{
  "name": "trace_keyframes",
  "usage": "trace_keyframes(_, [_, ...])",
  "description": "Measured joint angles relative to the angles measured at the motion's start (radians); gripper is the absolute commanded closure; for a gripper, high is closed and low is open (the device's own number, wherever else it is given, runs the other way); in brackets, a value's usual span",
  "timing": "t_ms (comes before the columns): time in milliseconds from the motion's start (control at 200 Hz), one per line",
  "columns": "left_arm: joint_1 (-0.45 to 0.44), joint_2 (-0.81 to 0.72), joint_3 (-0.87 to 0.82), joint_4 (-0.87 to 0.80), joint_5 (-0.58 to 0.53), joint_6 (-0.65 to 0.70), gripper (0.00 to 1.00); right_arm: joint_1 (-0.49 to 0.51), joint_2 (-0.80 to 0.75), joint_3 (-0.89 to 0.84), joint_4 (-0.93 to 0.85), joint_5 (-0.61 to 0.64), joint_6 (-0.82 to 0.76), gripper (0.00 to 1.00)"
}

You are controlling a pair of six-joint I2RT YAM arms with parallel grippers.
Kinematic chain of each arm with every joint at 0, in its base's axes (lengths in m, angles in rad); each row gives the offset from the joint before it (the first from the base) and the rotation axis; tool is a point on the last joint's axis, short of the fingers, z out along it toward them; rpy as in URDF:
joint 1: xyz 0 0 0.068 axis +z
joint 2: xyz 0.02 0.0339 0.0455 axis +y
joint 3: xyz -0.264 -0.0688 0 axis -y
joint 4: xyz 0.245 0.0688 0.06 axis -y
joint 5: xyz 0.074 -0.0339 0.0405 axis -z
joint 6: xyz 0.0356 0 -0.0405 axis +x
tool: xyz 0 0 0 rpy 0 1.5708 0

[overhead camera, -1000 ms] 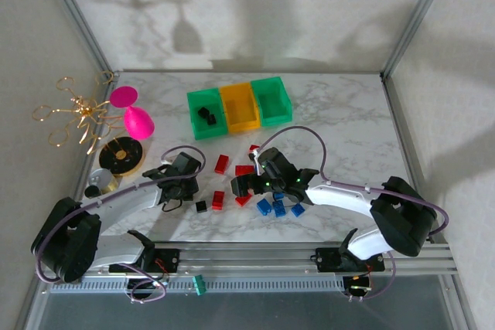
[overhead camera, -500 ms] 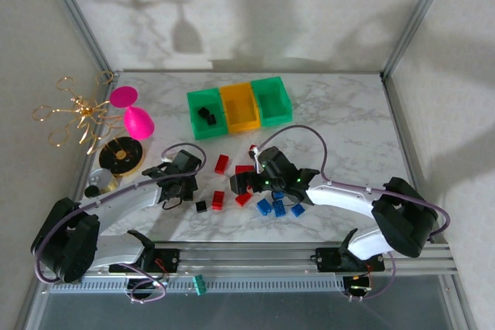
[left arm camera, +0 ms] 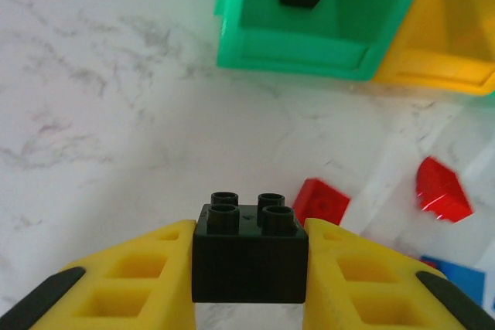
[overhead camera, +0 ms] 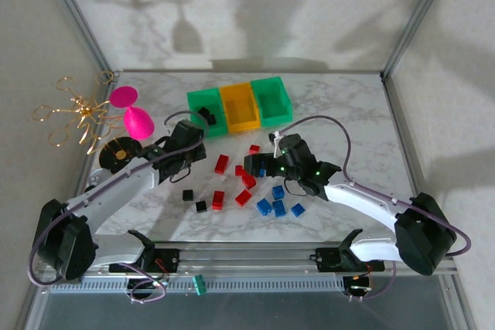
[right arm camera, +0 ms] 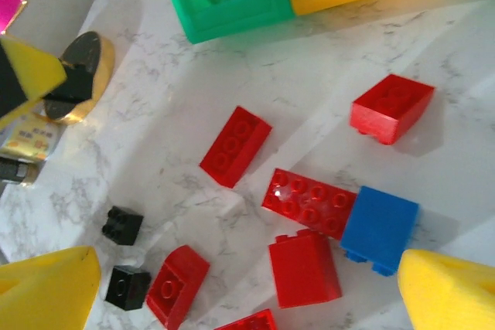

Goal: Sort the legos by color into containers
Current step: Place the lego in the container.

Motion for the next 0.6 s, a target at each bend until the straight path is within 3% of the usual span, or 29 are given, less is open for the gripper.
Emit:
trace_keyframes(370, [0.038,0.419,0.322,0.103,-0.036,0.089,0.71,-0.132,-0.001,0.018,0.016,0.000,0.023,0.01])
trace_keyframes(601, [0.076,0.620,0.517,0.123,-0.079,0.156,0.69,-0.145,0.001,0.028,0.024,-0.001,0.023,0.01])
